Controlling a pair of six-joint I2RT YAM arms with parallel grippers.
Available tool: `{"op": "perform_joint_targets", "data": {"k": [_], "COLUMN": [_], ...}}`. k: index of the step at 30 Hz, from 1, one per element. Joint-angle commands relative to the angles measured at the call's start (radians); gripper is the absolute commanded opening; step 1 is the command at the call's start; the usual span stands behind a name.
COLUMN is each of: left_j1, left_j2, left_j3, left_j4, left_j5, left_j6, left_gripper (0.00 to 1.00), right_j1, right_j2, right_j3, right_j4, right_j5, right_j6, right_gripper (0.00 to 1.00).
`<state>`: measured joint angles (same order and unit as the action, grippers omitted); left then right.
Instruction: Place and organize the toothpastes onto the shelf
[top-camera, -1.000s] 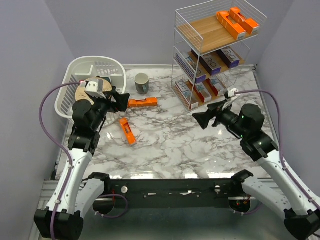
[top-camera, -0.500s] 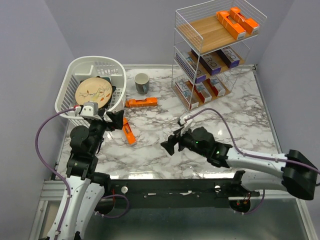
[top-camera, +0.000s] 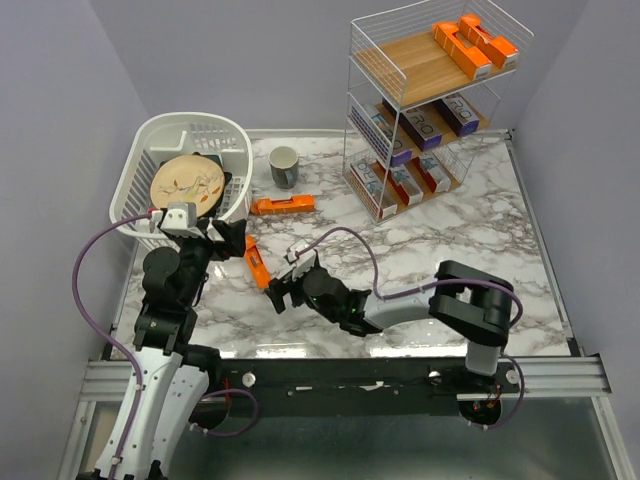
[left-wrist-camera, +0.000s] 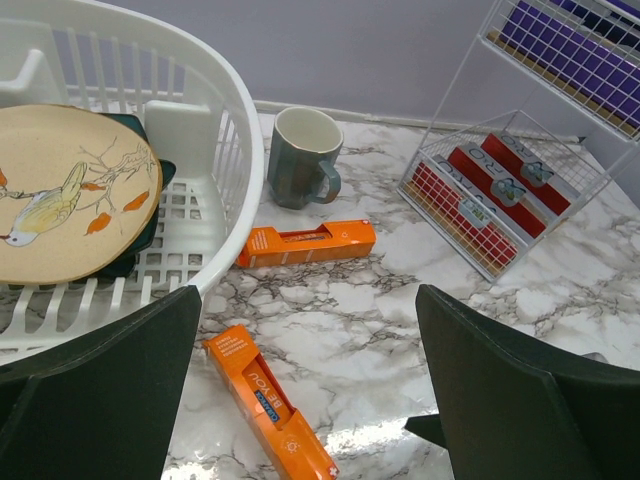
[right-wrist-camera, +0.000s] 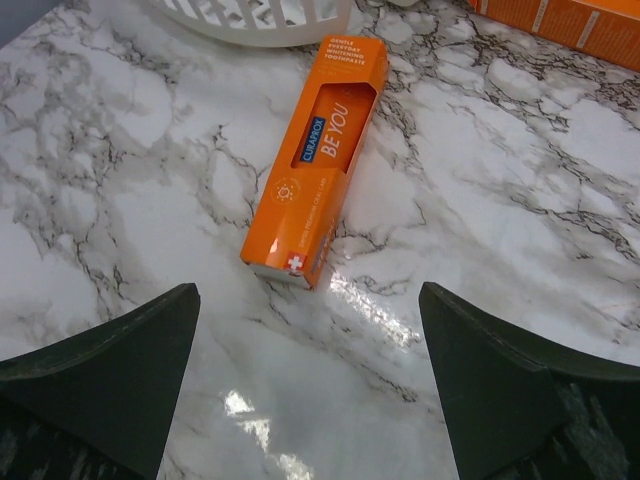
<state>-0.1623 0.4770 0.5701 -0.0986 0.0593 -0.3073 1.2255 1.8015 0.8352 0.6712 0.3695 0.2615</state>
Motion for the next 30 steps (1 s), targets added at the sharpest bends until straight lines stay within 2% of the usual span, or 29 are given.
{"op": "perform_joint_targets", "data": {"k": [1,15,19,22,28,30], "left_j1": [0.026,0.058,0.061,0.064,0.069,0.069], "left_j2": [0.018,0.045,0.052,0.055,0.066,0.071], "left_j3": [-0.003,-0.001,-0.001,-0.001,-0.003,-0.001], "left_j4": [0.017,0.037,0.037,0.039,0.04,0.039], "left_j5": [0.016,0.068,0.077,0.083,0.093,0.097], "left_j6": [-0.022,-0.049,-0.05,-0.053,-0.055,-0.056], "left_gripper": [0.99,0.99,0.99,0.99,0.99,0.99], "right_j1": [0.026,0.055,0.06,0.065,0.071,0.074], "right_j2": [0.139,0.413,0.453,0.467,0.46,0.438], "right_j3": [0.106,0.395,0.423,0.417,0.366,0.326], "right_j4": [0.076,-0.056,-0.099,-0.11,-0.104,-0.091], "right_j5": [0.15,0.198,0.239,0.269,0.31,0.318], "right_j6": [0.033,0.027,0.056,0.074,0.099,0.113], "right_gripper": [0.98,0.92,0.81,0.77,0.68,0.61]}}
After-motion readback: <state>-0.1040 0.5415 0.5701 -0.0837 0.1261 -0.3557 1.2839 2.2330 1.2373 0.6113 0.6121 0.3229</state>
